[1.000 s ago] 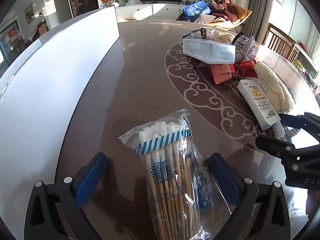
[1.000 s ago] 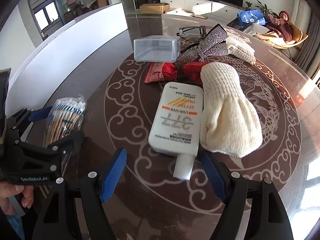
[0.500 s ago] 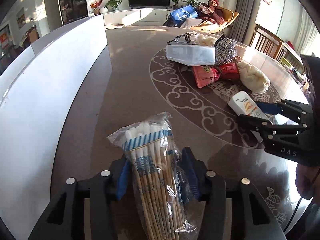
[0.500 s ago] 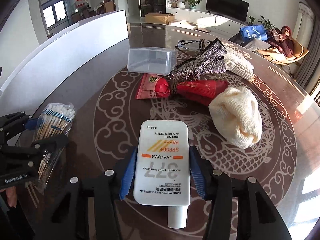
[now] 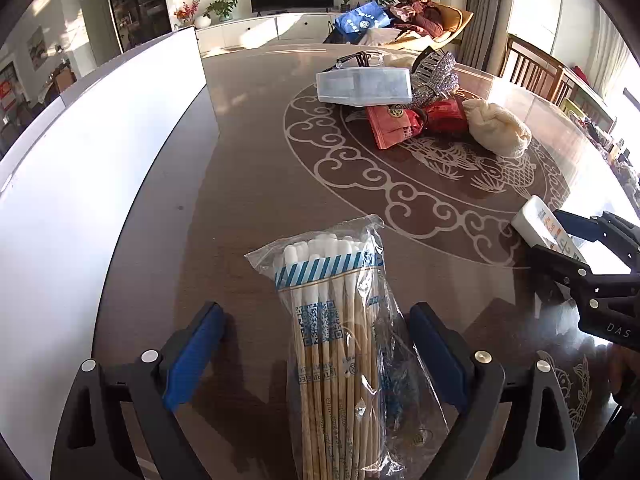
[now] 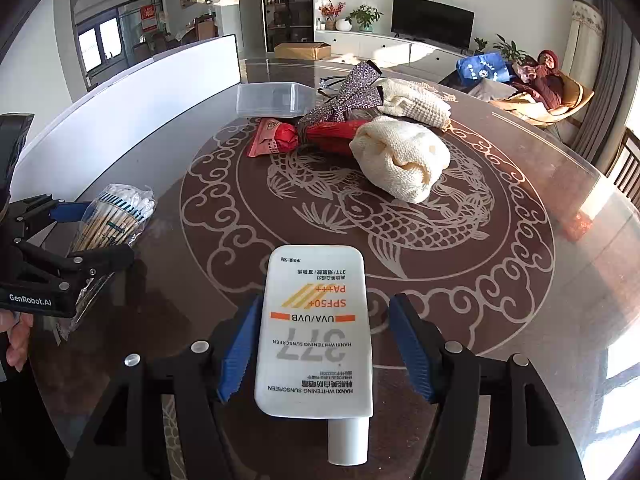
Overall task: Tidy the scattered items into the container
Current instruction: 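Hold the stick bag and sunscreen tube lifted above the table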
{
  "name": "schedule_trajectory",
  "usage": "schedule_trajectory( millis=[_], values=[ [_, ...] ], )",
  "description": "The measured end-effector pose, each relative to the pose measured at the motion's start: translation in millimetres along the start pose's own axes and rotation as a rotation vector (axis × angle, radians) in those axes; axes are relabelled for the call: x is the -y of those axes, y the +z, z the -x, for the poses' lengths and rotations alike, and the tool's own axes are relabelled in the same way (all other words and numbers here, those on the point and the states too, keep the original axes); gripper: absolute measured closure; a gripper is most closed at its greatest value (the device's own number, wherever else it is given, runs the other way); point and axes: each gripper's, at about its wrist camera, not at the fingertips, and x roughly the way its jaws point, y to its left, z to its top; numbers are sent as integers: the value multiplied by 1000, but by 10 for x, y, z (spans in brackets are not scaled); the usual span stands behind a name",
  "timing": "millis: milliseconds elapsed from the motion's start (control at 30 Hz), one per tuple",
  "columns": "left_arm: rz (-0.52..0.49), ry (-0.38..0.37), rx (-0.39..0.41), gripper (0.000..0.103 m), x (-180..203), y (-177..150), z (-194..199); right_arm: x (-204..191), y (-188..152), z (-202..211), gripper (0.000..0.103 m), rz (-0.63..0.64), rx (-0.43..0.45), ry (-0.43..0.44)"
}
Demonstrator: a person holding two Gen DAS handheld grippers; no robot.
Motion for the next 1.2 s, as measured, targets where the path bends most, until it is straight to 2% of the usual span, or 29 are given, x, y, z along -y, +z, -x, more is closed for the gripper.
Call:
schedule_trajectory(
  millis=[33, 133, 667, 1100, 1200],
  values=[
    [9, 7, -2, 0, -9, -1, -15, 5, -7, 6, 36, -1, 0, -2],
    [22, 10, 2, 0, -17, -4, -22, 14, -11, 2, 31, -11, -4, -12],
    [24, 10, 16, 0, 1, -17, -32, 34, -7, -7, 29, -15, -6, -11],
    [49, 24, -18, 0, 27, 29, -90, 33, -6, -4, 29, -16, -7, -11],
    [61, 32, -10, 0, 38, 16, -91, 30, 3, -24, 26, -11, -10, -12]
  ],
)
